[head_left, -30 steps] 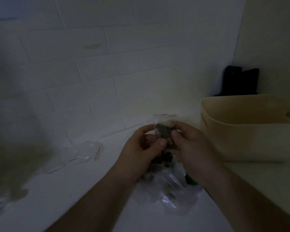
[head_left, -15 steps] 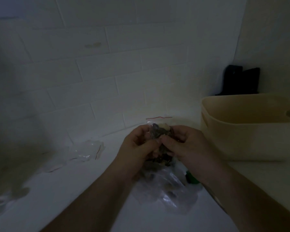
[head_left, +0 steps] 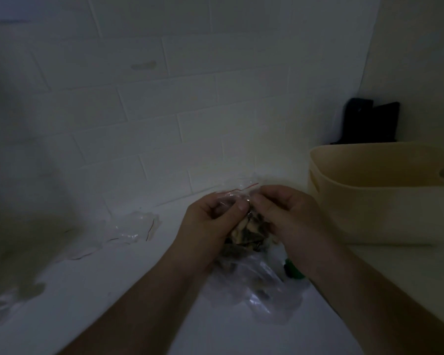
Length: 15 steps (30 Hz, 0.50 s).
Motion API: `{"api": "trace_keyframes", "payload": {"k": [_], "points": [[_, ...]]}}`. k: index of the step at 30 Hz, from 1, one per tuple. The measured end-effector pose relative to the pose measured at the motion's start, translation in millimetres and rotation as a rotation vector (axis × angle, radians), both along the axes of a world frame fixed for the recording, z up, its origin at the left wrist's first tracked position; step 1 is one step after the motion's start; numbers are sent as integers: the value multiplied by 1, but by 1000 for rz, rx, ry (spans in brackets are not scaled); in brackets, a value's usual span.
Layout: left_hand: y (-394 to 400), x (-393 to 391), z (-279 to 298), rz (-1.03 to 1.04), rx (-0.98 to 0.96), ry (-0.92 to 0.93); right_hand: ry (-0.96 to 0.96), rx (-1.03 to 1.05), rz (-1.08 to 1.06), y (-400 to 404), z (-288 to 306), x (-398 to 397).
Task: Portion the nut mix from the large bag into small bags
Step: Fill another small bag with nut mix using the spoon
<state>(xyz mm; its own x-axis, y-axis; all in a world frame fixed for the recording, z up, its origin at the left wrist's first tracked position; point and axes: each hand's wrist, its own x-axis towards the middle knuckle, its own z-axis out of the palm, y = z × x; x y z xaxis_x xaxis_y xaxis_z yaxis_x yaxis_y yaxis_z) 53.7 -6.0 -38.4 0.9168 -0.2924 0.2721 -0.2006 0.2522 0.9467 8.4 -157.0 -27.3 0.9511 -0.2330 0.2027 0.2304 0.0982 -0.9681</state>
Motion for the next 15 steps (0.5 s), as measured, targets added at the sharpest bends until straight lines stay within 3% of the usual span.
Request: {"api": "trace_keyframes", "payload": {"k": [15], "points": [[2,0,2,76,42,53,-5,-124,-204,-1,-1,2]]}}
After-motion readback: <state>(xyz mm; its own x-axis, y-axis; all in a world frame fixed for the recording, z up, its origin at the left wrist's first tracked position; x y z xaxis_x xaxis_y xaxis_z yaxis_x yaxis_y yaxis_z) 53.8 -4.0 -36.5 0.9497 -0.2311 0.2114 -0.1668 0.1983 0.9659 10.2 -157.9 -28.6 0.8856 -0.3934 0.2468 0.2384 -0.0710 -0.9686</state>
